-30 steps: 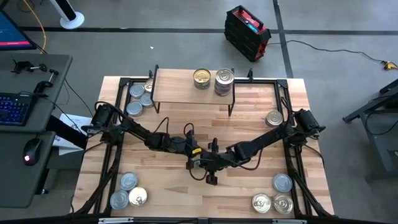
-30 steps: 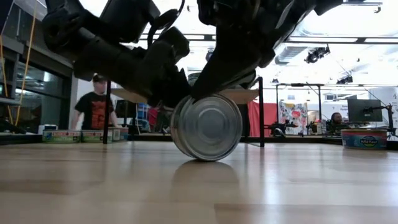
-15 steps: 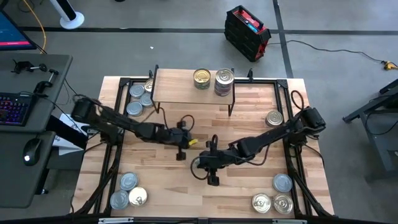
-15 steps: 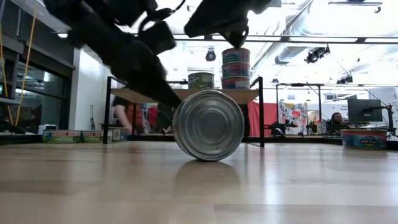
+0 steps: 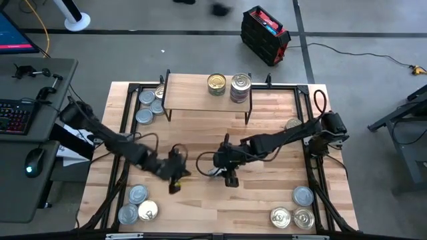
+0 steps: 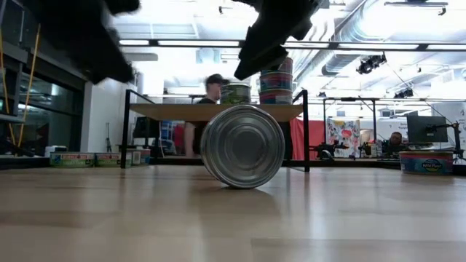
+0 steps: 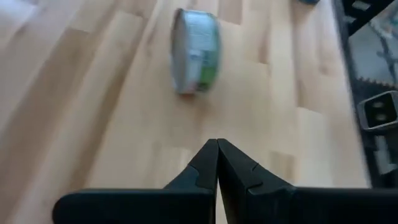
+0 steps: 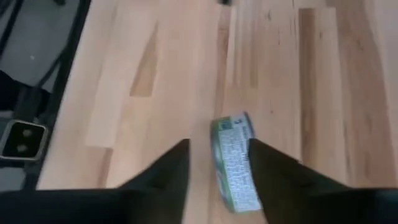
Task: Stack canned seafood by type on shelf
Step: Put the green white tuna can on the shelf
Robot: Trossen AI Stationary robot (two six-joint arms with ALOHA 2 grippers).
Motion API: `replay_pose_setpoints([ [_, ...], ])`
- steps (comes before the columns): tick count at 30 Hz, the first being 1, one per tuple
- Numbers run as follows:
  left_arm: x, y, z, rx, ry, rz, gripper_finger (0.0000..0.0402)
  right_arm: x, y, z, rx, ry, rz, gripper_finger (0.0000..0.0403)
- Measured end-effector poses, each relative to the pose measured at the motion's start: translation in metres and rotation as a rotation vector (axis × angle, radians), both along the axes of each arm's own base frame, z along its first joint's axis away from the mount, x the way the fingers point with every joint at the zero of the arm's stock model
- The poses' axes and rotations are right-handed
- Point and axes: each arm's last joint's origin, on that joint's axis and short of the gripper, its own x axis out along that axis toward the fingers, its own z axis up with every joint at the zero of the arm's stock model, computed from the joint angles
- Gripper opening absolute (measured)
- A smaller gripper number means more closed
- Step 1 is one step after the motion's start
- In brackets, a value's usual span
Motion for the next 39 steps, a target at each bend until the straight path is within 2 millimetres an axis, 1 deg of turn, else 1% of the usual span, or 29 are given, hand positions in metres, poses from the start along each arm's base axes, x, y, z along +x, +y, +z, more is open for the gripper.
replay_pose_setpoints([
  [2,-0.009,-0.014,0.000,-0.009,-0.018,0.023,0.0000,0.000,0.001,0.000,-0.026,-0.010,0.038,0.0215],
  [4,-0.018,-0.027,0.000,-0.010,-0.043,0.050,0.0000,0.000,0.001,-0.003,-0.052,-0.007,0.072,0.0251],
  [6,-0.026,-0.036,-0.001,-0.006,-0.064,0.082,0.0000,0.002,0.002,-0.011,-0.071,0.016,0.089,0.0276],
  [8,-0.034,-0.043,-0.001,-0.006,-0.093,0.126,0.0000,0.005,0.002,-0.020,-0.103,0.033,0.101,0.0289],
  [12,-0.042,-0.047,-0.001,0.008,-0.146,0.217,0.0000,0.011,-0.002,-0.039,-0.179,0.067,0.100,0.0293],
  [16,-0.042,-0.046,0.000,0.015,-0.180,0.272,0.0000,0.016,-0.004,-0.058,-0.170,0.119,0.109,0.0293],
  [19,-0.041,-0.045,0.000,0.014,-0.190,0.287,0.0000,0.019,-0.003,-0.066,-0.175,0.125,0.139,0.0293],
  [22,-0.039,-0.042,0.000,0.031,-0.199,0.304,0.0000,0.020,0.001,-0.069,-0.179,0.116,0.161,0.0277],
  [24,-0.037,-0.038,0.000,0.045,-0.206,0.329,0.0000,0.021,0.003,-0.068,-0.179,0.102,0.166,0.0249],
  [26,-0.033,-0.033,0.001,0.044,-0.210,0.360,0.0000,0.020,0.005,-0.065,-0.187,0.095,0.169,0.0207],
  [29,-0.025,-0.024,0.001,0.001,-0.207,0.419,0.0000,0.020,0.006,-0.049,-0.196,0.105,0.161,0.0120],
  [30,-0.022,-0.021,0.001,-0.024,-0.198,0.436,0.0000,0.019,0.006,-0.041,-0.195,0.103,0.154,0.0111],
  [33,-0.013,-0.006,0.003,-0.090,-0.161,0.470,0.0000,0.016,0.005,-0.010,-0.191,0.102,0.137,0.0111],
  [36,-0.006,0.012,0.009,-0.071,-0.132,0.437,0.0000,0.010,0.002,0.024,-0.241,0.069,0.101,0.0111],
  [39,-0.005,0.031,0.023,-0.044,-0.146,0.395,0.0000,0.006,-0.002,0.057,-0.292,-0.019,0.066,0.0111],
])
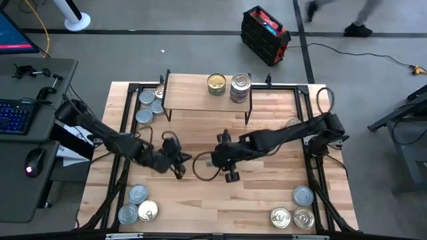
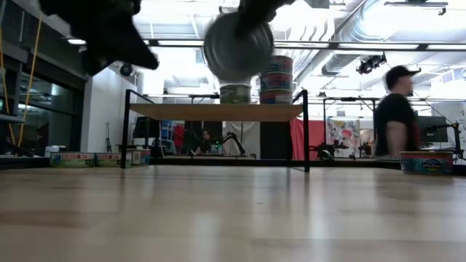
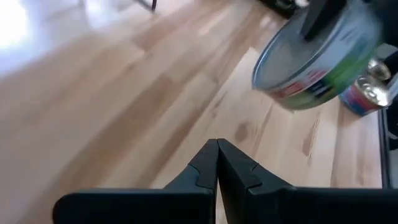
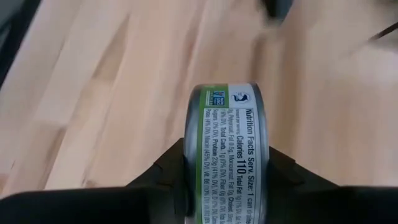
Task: Stack canned seafood by type on shelf
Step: Put the green white tuna can on the shelf
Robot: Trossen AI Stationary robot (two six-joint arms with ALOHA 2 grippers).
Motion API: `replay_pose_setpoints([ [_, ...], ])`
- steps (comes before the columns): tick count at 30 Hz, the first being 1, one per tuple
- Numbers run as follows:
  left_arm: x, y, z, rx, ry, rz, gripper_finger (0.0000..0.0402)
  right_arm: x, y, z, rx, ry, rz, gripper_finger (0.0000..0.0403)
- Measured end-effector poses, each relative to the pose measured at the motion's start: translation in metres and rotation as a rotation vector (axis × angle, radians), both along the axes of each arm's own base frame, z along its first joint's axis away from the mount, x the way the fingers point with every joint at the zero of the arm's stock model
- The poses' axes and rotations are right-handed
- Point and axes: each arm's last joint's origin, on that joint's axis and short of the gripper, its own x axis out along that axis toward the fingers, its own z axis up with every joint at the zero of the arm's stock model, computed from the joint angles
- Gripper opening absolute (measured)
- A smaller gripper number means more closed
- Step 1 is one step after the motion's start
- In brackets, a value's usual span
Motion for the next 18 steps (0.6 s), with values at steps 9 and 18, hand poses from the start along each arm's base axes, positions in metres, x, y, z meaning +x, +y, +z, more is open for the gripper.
replay_pose_setpoints([
  [9,-0.042,0.031,0.067,0.080,-0.232,-0.128,0.0000,0.001,-0.003,0.035,-0.368,-0.171,0.012,0.0111],
  [18,-0.103,0.051,0.111,0.082,-0.501,-0.100,0.0000,0.008,-0.010,0.030,-0.723,-0.135,-0.023,0.0111],
])
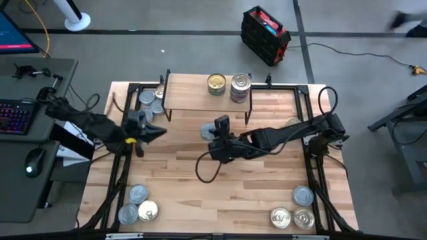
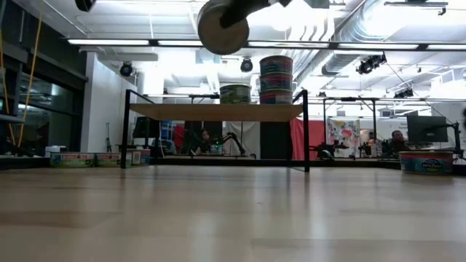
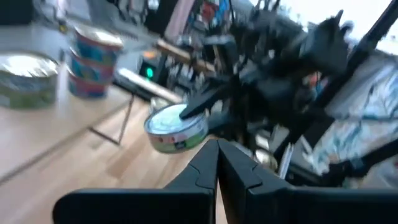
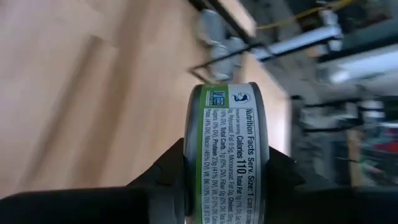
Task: Stack canned seafood by type on shelf
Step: Put the green white tuna can on the shelf
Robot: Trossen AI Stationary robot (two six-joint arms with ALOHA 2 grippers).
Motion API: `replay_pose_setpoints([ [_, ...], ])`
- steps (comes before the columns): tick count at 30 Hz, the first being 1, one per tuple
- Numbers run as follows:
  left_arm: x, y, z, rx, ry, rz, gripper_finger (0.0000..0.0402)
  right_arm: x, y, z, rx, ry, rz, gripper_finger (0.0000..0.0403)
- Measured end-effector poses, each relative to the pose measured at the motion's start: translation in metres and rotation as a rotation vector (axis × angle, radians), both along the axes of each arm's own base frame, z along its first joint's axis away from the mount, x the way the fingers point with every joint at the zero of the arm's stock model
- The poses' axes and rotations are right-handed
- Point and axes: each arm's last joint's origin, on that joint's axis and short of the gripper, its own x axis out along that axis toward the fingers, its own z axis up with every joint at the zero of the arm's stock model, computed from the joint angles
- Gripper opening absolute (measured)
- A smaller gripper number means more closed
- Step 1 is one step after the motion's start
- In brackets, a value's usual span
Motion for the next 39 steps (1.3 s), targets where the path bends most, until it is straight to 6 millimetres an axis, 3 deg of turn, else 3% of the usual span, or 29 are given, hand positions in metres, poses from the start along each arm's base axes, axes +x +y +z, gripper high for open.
replay_pose_setpoints([
  [6,-0.018,0.006,0.008,0.045,-0.055,0.042,0.0000,0.012,-0.001,-0.011,-0.169,0.023,-0.049,0.0111],
  [13,-0.019,0.009,0.005,0.068,-0.028,0.151,0.0000,0.021,-0.018,-0.024,-0.250,0.051,-0.152,0.0111],
  [21,-0.003,0.009,-0.002,0.176,0.053,0.335,0.0000,0.037,-0.065,-0.026,-0.176,-0.014,-0.224,0.0111],
  [28,0.019,0.015,-0.013,0.245,0.148,0.415,0.0000,0.049,-0.103,-0.015,-0.107,-0.128,-0.171,0.0111],
  [34,0.037,0.025,-0.019,0.428,0.294,0.420,0.0013,0.052,-0.105,-0.006,-0.072,-0.159,-0.068,0.0111],
  [39,0.041,0.037,0.002,0.430,0.313,0.355,0.0070,0.054,-0.098,0.003,-0.015,-0.186,0.030,0.0111],
])
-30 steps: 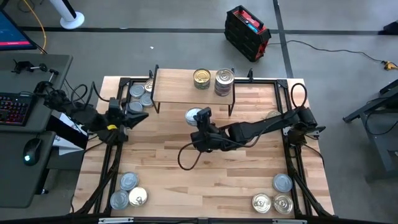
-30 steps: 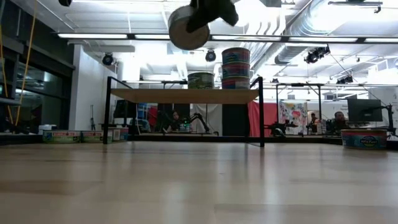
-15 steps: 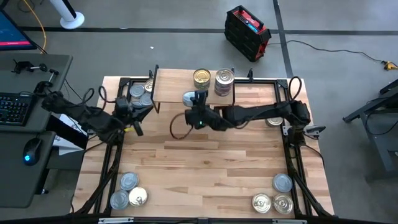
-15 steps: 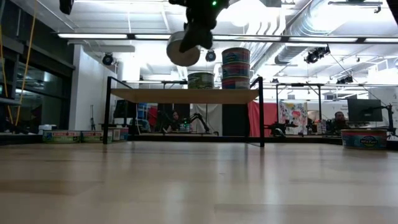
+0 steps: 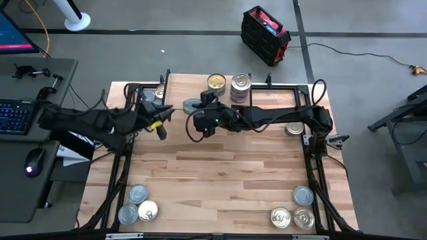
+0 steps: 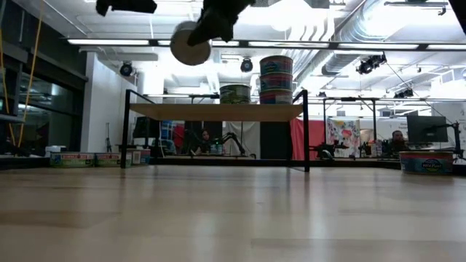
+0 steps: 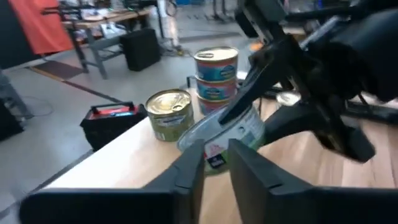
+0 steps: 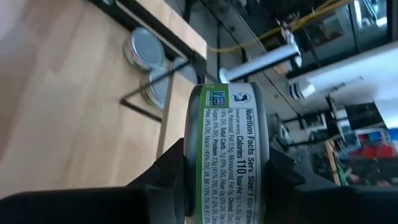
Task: Stack canned seafood by type on shelf
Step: Put the green white tuna can on the shelf
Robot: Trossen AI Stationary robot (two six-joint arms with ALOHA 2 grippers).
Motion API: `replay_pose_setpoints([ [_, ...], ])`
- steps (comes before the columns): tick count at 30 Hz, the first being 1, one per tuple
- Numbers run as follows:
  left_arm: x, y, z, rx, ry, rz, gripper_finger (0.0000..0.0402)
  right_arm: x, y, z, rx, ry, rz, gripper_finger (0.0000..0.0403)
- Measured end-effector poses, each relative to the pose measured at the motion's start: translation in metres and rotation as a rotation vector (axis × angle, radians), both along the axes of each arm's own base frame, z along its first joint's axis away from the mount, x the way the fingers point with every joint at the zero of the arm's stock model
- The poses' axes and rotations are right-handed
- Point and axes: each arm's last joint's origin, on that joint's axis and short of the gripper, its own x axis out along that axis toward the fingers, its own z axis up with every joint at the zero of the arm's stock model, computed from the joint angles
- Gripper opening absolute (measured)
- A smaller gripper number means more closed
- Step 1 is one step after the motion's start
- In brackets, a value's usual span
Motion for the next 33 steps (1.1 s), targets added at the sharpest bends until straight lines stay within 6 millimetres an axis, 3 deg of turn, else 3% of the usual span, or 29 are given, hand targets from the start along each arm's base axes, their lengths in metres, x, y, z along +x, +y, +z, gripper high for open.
replay_pose_setpoints([
  [7,0.004,0.017,0.013,0.101,0.239,-0.128,0.0170,0.000,-0.001,0.024,0.025,-0.063,0.031,0.0111],
  [13,0.014,0.027,0.019,0.255,0.337,-0.129,0.0223,0.000,-0.005,0.026,0.038,-0.067,0.048,0.0111],
  [19,0.026,0.029,0.012,0.299,0.415,-0.257,0.0234,-0.001,-0.006,0.025,0.040,-0.052,0.049,0.0111],
  [33,0.049,0.030,0.001,0.400,0.491,-0.305,0.0226,-0.001,0.009,0.023,0.056,-0.030,0.114,0.0111],
])
